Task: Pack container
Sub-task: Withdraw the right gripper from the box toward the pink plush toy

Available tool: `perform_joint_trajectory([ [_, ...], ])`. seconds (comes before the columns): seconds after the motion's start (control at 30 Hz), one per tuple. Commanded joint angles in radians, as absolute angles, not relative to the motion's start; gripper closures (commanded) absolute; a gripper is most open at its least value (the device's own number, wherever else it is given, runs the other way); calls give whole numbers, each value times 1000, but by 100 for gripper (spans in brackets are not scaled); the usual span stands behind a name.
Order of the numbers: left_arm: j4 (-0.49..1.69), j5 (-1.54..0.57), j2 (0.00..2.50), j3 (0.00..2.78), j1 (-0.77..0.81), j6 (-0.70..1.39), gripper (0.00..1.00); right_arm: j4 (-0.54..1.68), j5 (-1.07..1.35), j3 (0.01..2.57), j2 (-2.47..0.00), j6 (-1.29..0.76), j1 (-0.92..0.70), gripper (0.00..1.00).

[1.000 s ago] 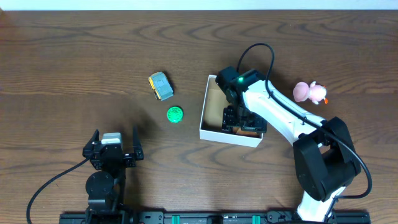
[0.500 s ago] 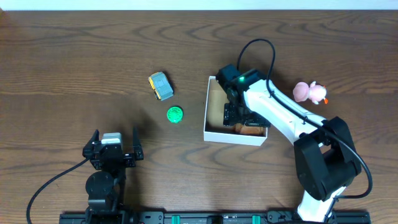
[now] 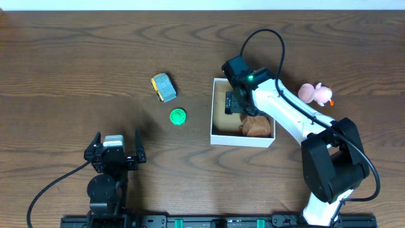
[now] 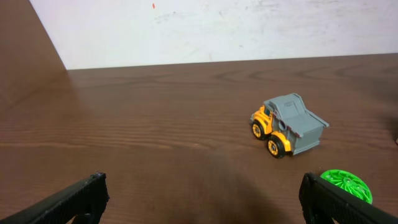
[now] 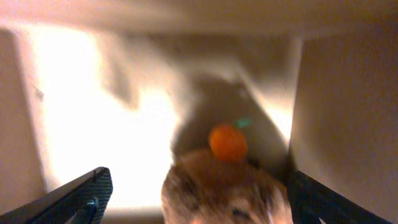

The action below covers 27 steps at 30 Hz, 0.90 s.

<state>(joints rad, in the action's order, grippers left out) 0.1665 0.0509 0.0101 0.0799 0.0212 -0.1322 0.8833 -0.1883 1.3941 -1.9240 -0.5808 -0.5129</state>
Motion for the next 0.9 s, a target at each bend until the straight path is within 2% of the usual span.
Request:
perform_joint_trajectory([
  [0.0,174,35,4,51,16,-142,2,841,-202,1397,-1939,-511,-510,11],
  [0.17,174,35,4,51,16,-142,2,852,-202,1490,-1939,-473,-510,15],
  [0.37,174,35,4,51,16,-142,2,1015,-221,1686,-1939,-474,-509,16],
  [0.57,174,35,4,51,16,-142,2,1210,-443,1927,-1939,-527,-490,16],
  [0.73,174,35,4,51,16,-142,2,1369,-509,2053,-1939,-639,-396,16],
  [0.87,174,35,4,51,16,-142,2,1435,-508,2064,-1940,-723,-269,13],
])
